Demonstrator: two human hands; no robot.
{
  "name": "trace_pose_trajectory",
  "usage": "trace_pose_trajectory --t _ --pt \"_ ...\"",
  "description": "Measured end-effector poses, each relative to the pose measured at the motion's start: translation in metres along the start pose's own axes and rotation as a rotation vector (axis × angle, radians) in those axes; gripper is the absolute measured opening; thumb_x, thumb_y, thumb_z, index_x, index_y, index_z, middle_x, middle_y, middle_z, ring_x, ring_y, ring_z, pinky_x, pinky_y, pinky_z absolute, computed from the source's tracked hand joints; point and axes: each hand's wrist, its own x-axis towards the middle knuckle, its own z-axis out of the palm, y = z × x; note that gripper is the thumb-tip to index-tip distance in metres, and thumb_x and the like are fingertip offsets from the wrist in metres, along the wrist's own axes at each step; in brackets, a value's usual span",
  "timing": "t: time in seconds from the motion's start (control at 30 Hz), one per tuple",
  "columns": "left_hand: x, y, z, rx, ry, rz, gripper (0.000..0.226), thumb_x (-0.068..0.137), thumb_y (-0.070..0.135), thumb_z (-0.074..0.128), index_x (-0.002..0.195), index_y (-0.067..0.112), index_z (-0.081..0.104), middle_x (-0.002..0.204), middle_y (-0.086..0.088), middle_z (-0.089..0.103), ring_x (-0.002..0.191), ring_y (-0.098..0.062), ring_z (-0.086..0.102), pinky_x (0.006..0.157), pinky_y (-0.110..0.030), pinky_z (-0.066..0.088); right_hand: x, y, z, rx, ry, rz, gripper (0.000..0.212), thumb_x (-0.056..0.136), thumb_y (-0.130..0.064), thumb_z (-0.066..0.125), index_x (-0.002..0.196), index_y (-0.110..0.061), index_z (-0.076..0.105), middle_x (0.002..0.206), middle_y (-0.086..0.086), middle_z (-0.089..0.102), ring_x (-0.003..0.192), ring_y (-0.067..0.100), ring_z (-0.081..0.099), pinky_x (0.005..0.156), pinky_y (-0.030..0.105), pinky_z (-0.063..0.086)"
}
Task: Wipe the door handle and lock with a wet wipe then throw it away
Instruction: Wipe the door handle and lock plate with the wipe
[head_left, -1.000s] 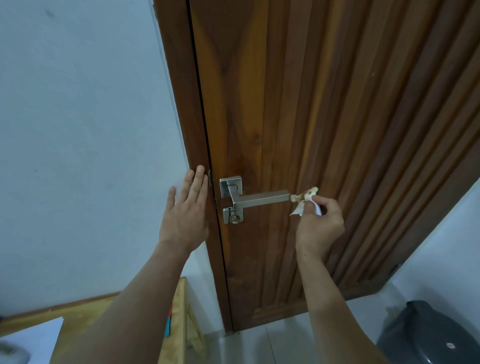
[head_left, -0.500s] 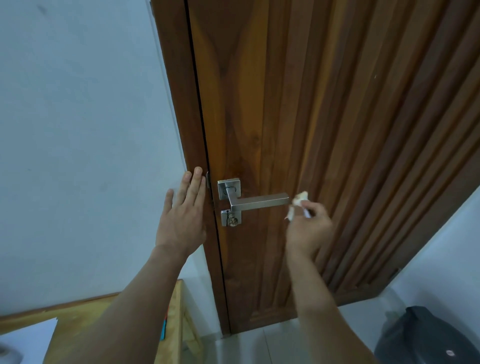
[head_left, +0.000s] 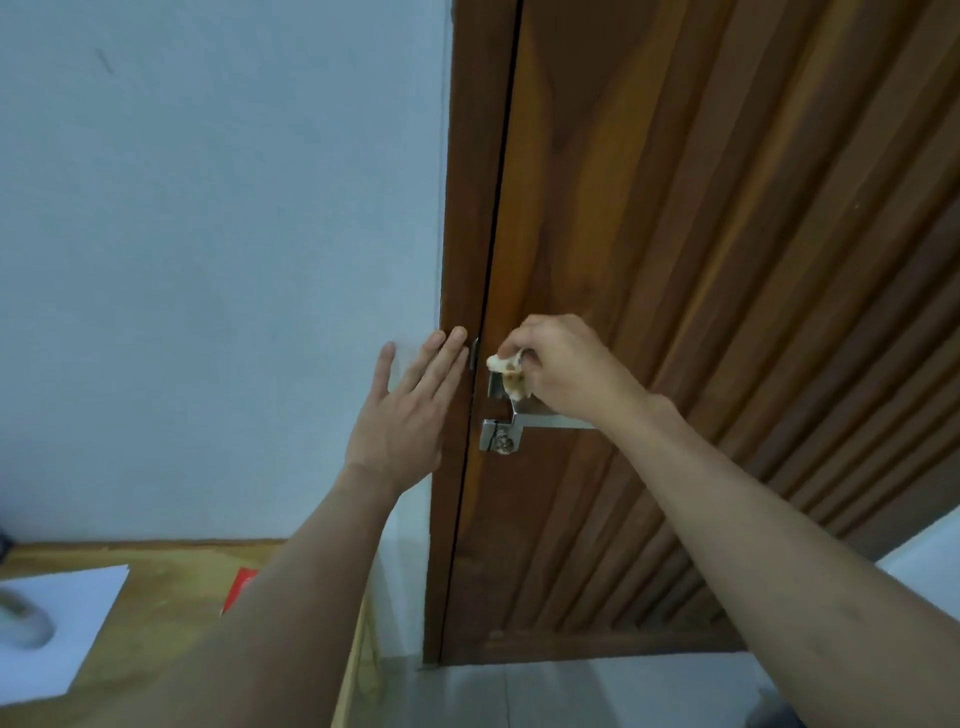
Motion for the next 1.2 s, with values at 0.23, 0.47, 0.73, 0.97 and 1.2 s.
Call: trace_pose_trajectory --t 0.23,0.47,0.73,0.97,1.2 --pt "-0.001 -0.003 0.014 -0.020 0.067 -0.017 0.096 0.082 0.028 0.062 0.158 0.013 0.007 0.167 -0.005 -0.007 0.153 -0.019 -0.008 0.120 -0.060 0.009 0.024 -0.026 0.001 -0.699 -0.400 -0.576 0.021 0.089 0.001 0.049 0.096 -0.010 0.065 0.097 0.004 0.063 0.091 0.023 0.059 0.066 0.031 0.049" --pt "-0.001 -0.003 0.006 -0.026 -0.026 -0.025 0.102 0.082 0.029 0.061 0.158 0.014 -0.007 0.164 -0.003 -0.024 0.150 -0.018 -0.021 0.120 -0.058 0.003 0.022 -0.043 0.014 -0.925 -0.578 -0.576 0.023 0.096 0.000 0.042 0.107 -0.004 0.062 0.108 0.014 0.064 0.099 0.025 0.061 0.076 0.032 0.051" --pt "-0.002 0.001 -0.003 -0.089 -0.069 -0.050 0.094 0.088 0.026 0.053 0.157 0.015 -0.010 0.162 -0.001 -0.026 0.149 -0.017 -0.024 0.121 -0.058 0.003 0.023 -0.068 -0.007 -0.823 -0.940 -0.378 0.021 0.092 -0.001 0.048 0.079 -0.004 0.063 0.079 0.007 0.062 0.071 0.022 0.058 0.056 0.025 0.041" --pt "-0.002 0.000 -0.007 -0.097 -0.104 -0.041 0.095 0.089 0.025 0.051 0.155 0.017 -0.018 0.157 0.000 -0.033 0.149 -0.017 -0.025 0.121 -0.058 0.002 0.061 -0.065 -0.054 -0.468 -0.674 -0.172 0.049 0.082 0.007 0.042 0.099 -0.023 0.076 0.111 0.001 0.069 0.103 0.020 0.061 0.089 0.036 0.054" --pt "-0.002 -0.001 -0.007 -0.046 -0.100 -0.020 0.099 0.085 0.015 0.055 0.156 0.016 -0.013 0.160 -0.003 -0.030 0.150 -0.018 -0.022 0.121 -0.056 0.006 0.035 -0.059 0.002 -0.768 -0.762 -0.362 0.035 0.093 0.002 0.047 0.062 -0.013 0.041 0.066 0.001 0.044 0.058 0.017 0.045 0.052 0.027 0.036"
